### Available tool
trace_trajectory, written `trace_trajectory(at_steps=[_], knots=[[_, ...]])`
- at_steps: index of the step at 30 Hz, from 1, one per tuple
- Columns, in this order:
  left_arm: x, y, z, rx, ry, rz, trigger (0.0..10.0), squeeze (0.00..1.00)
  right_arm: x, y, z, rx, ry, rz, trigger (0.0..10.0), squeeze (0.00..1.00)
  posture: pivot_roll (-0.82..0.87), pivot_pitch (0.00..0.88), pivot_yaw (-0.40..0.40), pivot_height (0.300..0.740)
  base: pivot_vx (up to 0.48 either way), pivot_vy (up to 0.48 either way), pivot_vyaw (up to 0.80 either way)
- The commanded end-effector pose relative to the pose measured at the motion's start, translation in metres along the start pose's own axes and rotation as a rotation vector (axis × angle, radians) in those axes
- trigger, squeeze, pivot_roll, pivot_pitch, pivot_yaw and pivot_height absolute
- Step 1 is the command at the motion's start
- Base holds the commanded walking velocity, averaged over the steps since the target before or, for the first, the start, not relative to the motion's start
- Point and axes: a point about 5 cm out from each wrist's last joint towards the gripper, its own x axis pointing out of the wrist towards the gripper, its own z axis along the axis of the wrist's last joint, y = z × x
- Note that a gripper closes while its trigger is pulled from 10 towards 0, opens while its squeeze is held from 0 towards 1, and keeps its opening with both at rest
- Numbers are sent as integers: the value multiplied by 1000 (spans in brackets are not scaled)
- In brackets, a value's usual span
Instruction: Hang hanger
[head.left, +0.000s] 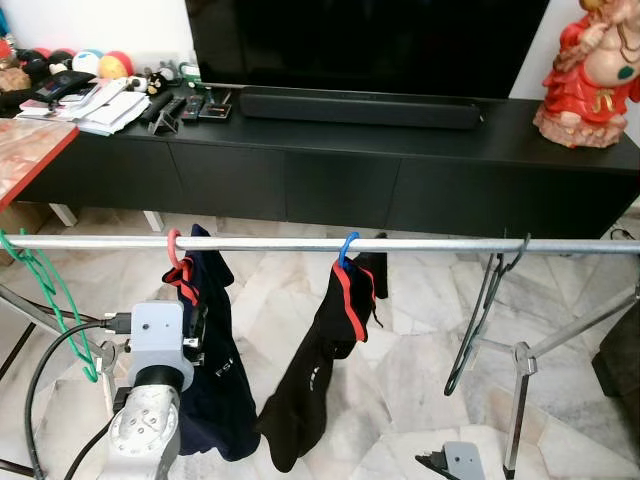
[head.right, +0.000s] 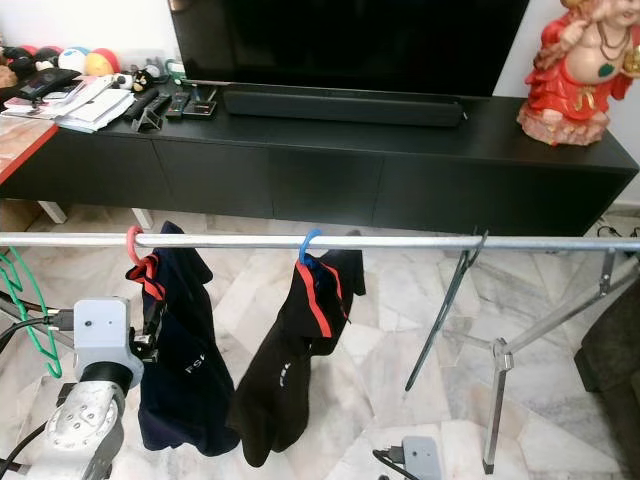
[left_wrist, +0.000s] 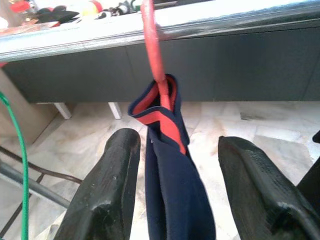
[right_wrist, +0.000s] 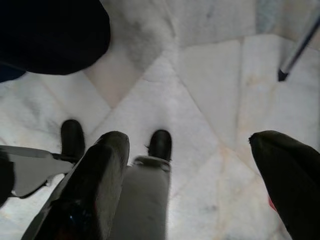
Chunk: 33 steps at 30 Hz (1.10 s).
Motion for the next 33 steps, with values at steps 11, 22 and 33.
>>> trace_trajectory(at_steps=[11,22,33], knots=[[28,31,-14,75,224,9,10000,0,-1,-3,-6,1,27,-6,10000,0,35,162,-15,740,0,0,0],[41,34,-4,-24,274,-159,10000,0,0,-2,-4,-4,21,2,10000,0,28,177,-11,740,0,0,0],[49,33,13,-91,267,-207,10000,0,0,-1,-3,-8,20,6,10000,0,28,180,-9,740,0,0,0]])
